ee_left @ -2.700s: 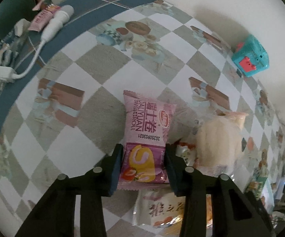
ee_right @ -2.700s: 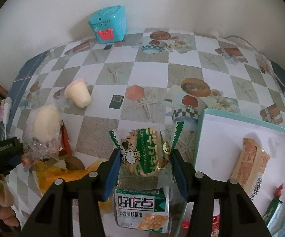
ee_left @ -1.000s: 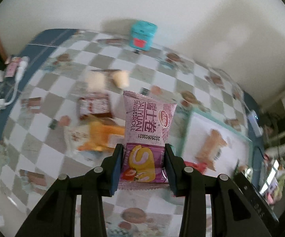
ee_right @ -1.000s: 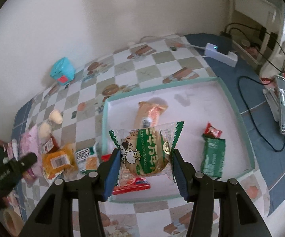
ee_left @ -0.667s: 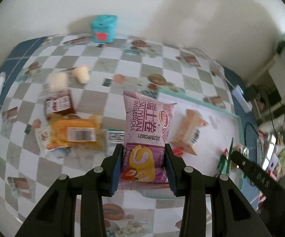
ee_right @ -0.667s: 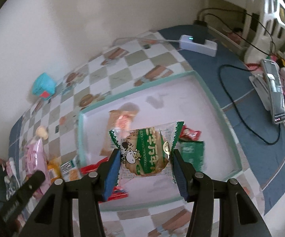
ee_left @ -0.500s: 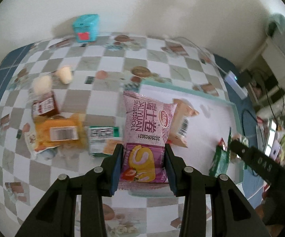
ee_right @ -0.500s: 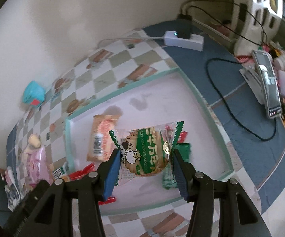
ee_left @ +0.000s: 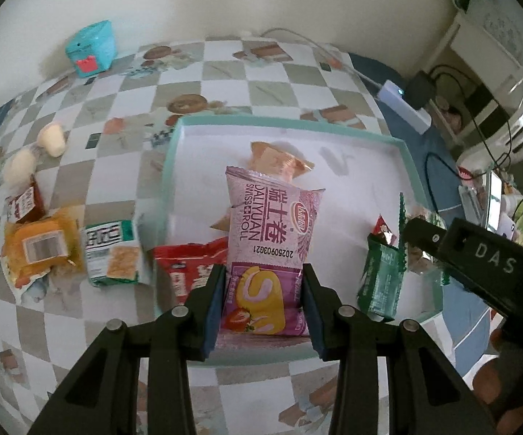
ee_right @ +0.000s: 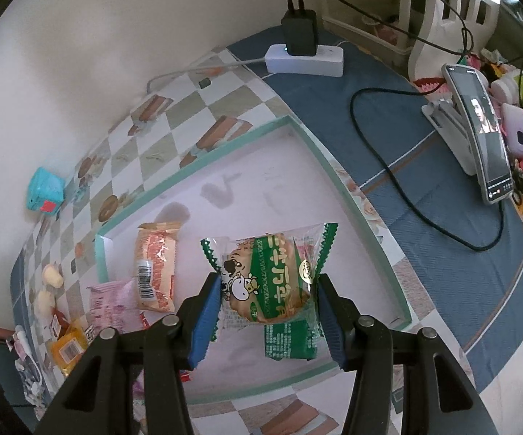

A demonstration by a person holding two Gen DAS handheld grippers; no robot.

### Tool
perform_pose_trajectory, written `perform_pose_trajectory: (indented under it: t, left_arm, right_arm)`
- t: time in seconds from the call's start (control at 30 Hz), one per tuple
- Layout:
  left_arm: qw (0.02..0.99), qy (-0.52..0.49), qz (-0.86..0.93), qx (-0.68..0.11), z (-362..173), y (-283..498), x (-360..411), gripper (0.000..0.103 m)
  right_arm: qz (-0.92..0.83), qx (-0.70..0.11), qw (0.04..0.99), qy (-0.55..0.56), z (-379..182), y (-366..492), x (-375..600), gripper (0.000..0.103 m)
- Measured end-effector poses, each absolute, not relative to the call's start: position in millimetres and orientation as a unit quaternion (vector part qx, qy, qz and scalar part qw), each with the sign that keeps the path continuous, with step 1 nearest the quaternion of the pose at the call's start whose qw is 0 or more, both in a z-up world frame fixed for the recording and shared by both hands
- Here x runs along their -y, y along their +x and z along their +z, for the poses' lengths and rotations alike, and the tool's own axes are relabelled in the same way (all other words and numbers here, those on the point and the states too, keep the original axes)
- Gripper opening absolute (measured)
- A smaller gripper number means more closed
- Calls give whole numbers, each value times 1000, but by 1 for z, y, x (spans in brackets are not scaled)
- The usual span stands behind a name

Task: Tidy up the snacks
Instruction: 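Carry both packs over the white tray and open both tools to release them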

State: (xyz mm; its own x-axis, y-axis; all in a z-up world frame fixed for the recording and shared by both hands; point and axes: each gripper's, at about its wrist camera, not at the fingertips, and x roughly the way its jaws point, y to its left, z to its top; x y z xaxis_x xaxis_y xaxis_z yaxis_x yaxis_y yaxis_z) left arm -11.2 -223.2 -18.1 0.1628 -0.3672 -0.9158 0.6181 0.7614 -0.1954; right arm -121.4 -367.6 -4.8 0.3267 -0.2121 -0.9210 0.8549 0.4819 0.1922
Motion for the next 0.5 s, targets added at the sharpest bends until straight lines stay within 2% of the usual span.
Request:
perform_pose_trajectory:
  t: [0.33, 0.4, 0.5]
  left_arm:
    - [747, 134, -336, -559, -33, -21, 243, 45]
    - [746, 139, -333, -559, -35, -22, 244, 63]
    - [752, 140, -334, -551, -30, -22, 242, 66]
  right_arm:
    - [-358, -457, 732, 357, -9, -120, 369, 56]
    - [-357, -458, 732, 357, -10, -119, 369, 56]
    - [-356, -459, 732, 356, -10, -119, 368, 56]
